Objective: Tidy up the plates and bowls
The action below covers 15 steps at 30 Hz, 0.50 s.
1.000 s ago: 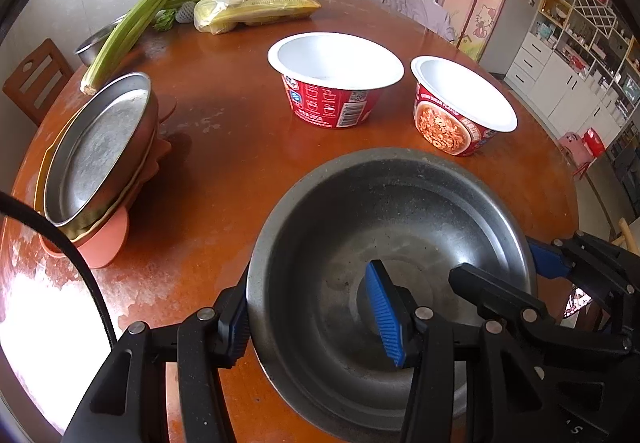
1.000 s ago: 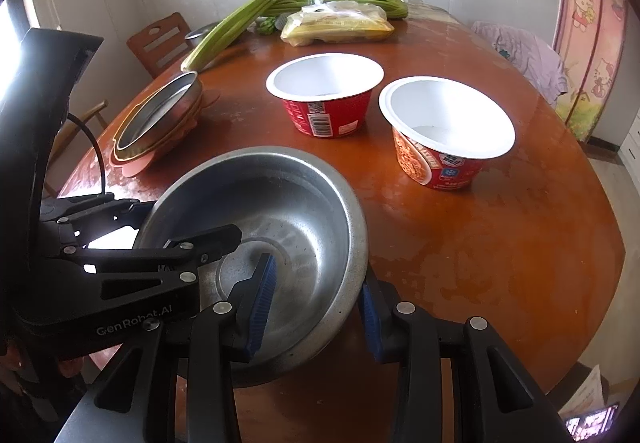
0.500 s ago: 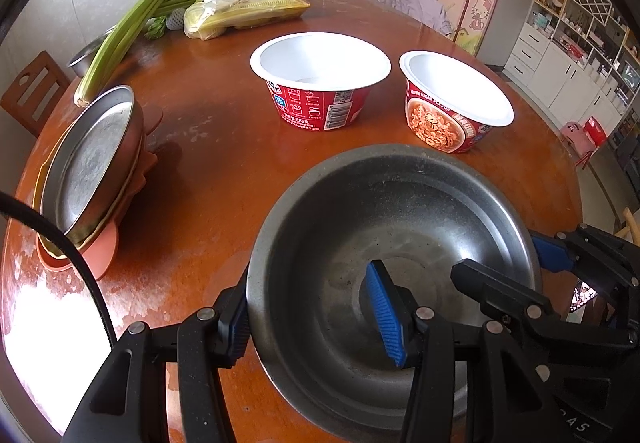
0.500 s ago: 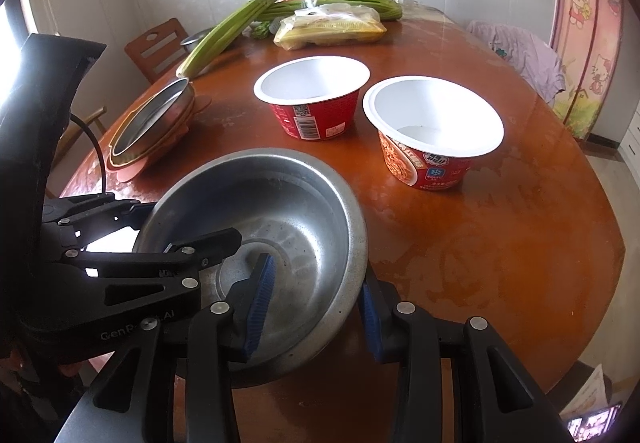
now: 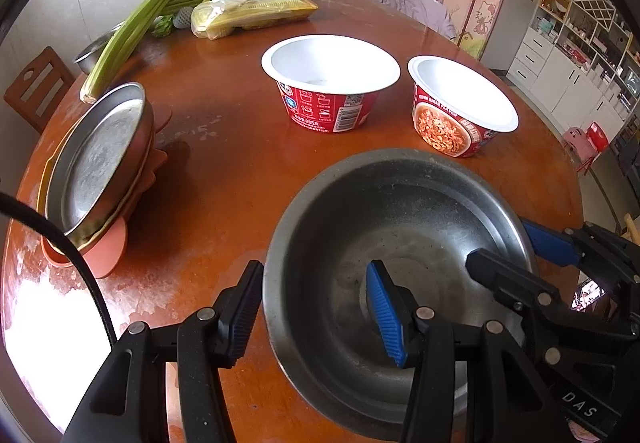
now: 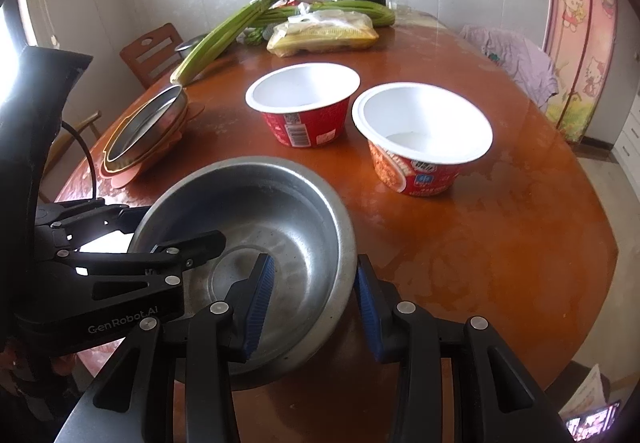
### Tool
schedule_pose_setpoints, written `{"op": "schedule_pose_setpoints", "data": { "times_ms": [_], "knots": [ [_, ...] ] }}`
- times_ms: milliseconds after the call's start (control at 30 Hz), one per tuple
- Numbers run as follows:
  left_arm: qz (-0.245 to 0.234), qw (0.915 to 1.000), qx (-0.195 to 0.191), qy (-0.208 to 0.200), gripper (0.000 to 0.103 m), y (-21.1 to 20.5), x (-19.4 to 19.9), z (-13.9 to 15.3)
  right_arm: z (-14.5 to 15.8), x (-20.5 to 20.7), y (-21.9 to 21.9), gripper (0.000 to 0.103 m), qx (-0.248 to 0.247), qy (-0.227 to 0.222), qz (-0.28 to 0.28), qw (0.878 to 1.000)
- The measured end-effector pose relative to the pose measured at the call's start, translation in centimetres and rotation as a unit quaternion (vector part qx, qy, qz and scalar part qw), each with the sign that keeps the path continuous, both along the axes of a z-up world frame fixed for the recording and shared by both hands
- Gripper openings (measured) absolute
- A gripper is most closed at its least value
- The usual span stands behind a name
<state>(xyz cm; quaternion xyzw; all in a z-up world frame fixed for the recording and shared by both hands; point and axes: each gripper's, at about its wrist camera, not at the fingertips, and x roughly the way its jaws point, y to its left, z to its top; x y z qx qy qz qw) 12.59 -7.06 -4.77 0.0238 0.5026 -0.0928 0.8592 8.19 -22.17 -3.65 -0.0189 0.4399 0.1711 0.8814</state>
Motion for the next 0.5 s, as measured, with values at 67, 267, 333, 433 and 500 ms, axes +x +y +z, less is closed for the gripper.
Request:
{"op": "schedule_pose_setpoints", "data": {
  "times_ms": [67,267,333,433,500],
  "knots": [
    [0.002,1.0000,-0.001,-0.004,0.053,0.2,-0.1,0.2,0.2,-0.1,-0.2,0.042,-0.002,-0.006,-0.005,1.000],
    [0.012,0.9998,-0.004,-0.015,0.053,1.1,-0.3,1.0,0.6,0.1,-0.6,0.042,0.000,-0.012,-0.018,1.000],
    [0.017,0.9997,-0.007,-0.019,0.053,1.6,-0.3,1.2,0.8,0.1,-0.8,0.043,-0.001,-0.016,-0.021,1.000],
    [0.021,0.9995,-0.009,-0.024,0.053,2.0,-0.4,1.6,1.2,-0.1,-0.8,0.045,-0.001,-0.021,-0.024,0.999],
    [0.021,0.9993,-0.011,-0.028,0.053,2.3,-0.6,1.9,1.4,-0.1,-0.9,0.046,0.001,-0.024,-0.028,0.999]
  ]
}}
